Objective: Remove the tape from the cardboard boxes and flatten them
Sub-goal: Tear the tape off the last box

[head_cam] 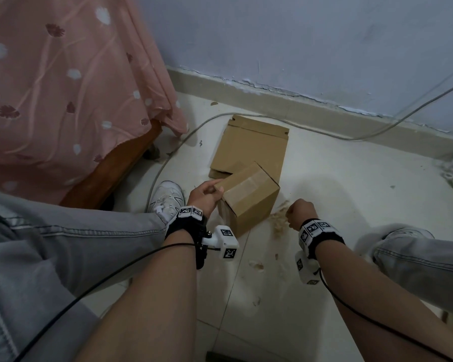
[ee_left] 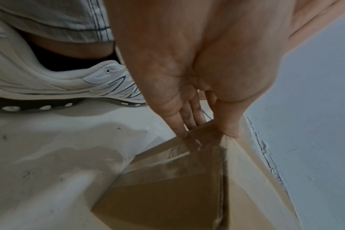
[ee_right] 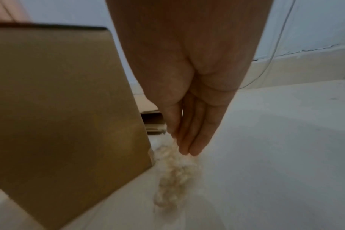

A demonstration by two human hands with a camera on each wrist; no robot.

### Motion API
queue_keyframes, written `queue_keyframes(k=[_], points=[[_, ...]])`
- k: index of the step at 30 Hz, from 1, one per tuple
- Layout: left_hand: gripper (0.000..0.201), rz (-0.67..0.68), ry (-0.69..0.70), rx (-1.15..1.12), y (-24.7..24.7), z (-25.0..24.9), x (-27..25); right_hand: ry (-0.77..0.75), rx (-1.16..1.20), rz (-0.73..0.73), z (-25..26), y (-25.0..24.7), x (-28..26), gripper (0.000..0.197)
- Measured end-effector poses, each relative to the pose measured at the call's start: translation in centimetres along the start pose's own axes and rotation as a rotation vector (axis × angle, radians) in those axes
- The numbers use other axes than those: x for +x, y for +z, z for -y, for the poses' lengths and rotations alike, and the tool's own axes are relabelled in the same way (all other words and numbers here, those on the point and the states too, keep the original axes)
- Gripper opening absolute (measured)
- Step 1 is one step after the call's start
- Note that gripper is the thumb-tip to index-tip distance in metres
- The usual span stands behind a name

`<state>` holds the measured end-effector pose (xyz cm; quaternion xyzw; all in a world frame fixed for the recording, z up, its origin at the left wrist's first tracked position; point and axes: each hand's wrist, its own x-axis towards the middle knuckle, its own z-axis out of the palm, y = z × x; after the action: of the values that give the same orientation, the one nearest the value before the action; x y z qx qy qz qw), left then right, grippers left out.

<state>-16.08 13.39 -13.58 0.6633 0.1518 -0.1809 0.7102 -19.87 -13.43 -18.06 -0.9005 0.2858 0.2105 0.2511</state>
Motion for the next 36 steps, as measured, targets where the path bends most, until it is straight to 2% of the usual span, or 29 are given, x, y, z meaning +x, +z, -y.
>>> queue_keyframes(k=[3,7,11,13,16,21,24,26,28,32,36], points=[[0.021,-0.001,-0.013,0.001,0.1,-0.1,0.0,0.01,-0.009,-0.005,-0.2,1.0,0.3,0.023],[0.022,-0.021,-0.028,-0.015,0.1,0.1,-0.1,0.033,0.0,-0.013,0.0,1.9,-0.6,0.02],[0.023,-0.011,-0.033,-0.053,0.4,-0.5,-0.3,0.071,0.068,-0.022,0.2,2.8,-0.3,0.031],[0.027,-0.014,-0.039,-0.07,0.6,-0.8,-0.4,0.023,0.028,-0.043,0.5,4.1,-0.9,0.035],[0.029,-0.016,-0.055,-0.093,0.7,-1.0,-0.7,-0.042,-0.049,-0.084,0.7,5.6,-2.2,0.029],[0.027,-0.001,-0.07,-0.101,0.6,-1.1,-1.2,-0.034,-0.076,-0.062,0.5,3.8,-1.3,0.03],[0.025,0.001,-0.071,-0.101,0.5,-1.2,-1.2,-0.109,-0.196,-0.044,1.0,4.4,-2.4,0.034],[0.024,-0.007,-0.079,-0.103,0.6,-1.3,-1.2,-0.102,-0.229,-0.018,0.7,5.2,-2.8,0.034],[0.021,-0.011,-0.081,-0.101,0.6,-1.3,-1.3,-0.038,-0.206,0.019,0.3,4.7,-2.8,0.03],[0.019,-0.009,-0.084,-0.106,0.6,-1.2,-1.6,0.145,-0.008,0.009,-0.7,2.9,-1.4,0.024],[0.018,-0.007,-0.082,-0.126,0.7,-1.5,-1.6,0.348,0.191,0.073,-1.5,2.1,-0.5,0.021]])
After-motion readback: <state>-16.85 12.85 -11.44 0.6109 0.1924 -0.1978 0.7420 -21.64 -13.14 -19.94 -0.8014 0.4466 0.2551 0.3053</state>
